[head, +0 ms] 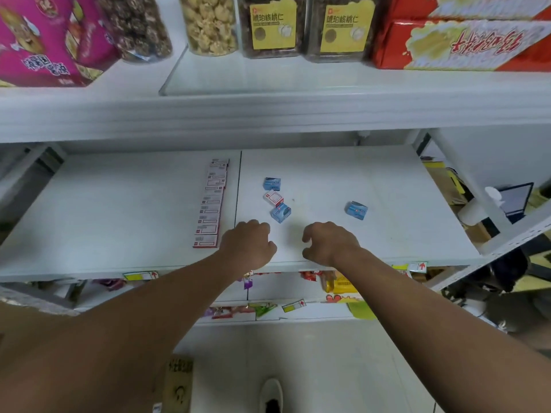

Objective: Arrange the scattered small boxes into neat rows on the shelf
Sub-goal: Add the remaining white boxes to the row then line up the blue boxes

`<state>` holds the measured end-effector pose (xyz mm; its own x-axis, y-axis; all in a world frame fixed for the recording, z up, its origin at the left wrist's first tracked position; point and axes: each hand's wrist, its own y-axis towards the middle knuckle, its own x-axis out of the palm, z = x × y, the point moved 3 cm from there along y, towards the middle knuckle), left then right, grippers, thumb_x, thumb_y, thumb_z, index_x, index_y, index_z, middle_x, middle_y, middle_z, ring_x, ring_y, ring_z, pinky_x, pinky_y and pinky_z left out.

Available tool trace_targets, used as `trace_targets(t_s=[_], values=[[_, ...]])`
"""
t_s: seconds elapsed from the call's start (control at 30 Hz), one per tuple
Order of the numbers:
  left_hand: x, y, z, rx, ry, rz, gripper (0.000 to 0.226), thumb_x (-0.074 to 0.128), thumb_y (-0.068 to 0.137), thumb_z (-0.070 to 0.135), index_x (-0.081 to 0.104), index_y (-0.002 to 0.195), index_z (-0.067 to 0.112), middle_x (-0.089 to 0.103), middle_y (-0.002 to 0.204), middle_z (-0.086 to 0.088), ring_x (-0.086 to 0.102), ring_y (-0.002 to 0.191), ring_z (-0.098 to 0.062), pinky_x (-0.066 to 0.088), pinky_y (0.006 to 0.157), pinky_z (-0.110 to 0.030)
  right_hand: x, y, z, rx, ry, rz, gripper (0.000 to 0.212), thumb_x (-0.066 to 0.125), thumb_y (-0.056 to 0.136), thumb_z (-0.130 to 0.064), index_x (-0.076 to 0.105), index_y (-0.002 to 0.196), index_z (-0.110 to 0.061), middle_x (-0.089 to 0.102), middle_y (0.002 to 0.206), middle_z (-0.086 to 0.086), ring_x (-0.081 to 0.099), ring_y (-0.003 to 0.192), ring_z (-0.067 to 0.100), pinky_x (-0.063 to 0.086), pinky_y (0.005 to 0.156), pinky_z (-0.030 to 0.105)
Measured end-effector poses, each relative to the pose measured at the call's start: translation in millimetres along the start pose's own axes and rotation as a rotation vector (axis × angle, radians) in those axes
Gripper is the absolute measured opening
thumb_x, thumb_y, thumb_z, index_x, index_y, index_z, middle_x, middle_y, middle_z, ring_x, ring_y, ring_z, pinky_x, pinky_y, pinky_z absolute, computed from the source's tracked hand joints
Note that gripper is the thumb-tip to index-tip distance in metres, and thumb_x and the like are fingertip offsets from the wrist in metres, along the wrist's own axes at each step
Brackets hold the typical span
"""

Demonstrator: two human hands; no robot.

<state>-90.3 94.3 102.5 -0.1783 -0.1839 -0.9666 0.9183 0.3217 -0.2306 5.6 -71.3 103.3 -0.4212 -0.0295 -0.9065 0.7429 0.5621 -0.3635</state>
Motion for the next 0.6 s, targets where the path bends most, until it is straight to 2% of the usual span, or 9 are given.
trace_targets(t_s=[0.37, 0.5, 0.6], values=[[7, 55, -8, 0.021, -0.009, -0.058, 0.048, 0.048, 0.102, 0.049, 0.059, 0.142, 0.024, 0.062, 0.138, -0.002, 0.059, 0.125, -0.027, 0.052, 0.1, -0.042, -5, 29, 20, 0.089, 0.009, -0.041, 0.041, 0.071, 0.09, -0.038, 0.066, 0.13, -0.029, 0.068, 0.128, -0.002, 0.065, 0.113, 0.024, 0.052, 0.092, 0.036], [12, 66, 0, 0.019, 0.014, -0.066, 0.049, 0.048, 0.102, 0.05, 0.059, 0.142, 0.024, 0.062, 0.138, -0.002, 0.06, 0.123, -0.026, 0.054, 0.097, -0.043, -5, 37, 34, 0.097, 0.005, -0.057, 0.04, 0.071, 0.091, -0.037, 0.066, 0.129, -0.03, 0.068, 0.127, -0.001, 0.064, 0.114, 0.024, 0.05, 0.089, 0.034], [18, 75, 8, 0.017, 0.028, -0.058, 0.049, 0.049, 0.102, 0.05, 0.06, 0.142, 0.023, 0.064, 0.135, -0.003, 0.063, 0.118, -0.027, 0.056, 0.093, -0.042, -8, 46, 44, 0.082, 0.001, -0.052, 0.038, 0.07, 0.091, -0.039, 0.066, 0.128, -0.031, 0.068, 0.127, -0.002, 0.065, 0.113, 0.024, 0.054, 0.093, 0.037]])
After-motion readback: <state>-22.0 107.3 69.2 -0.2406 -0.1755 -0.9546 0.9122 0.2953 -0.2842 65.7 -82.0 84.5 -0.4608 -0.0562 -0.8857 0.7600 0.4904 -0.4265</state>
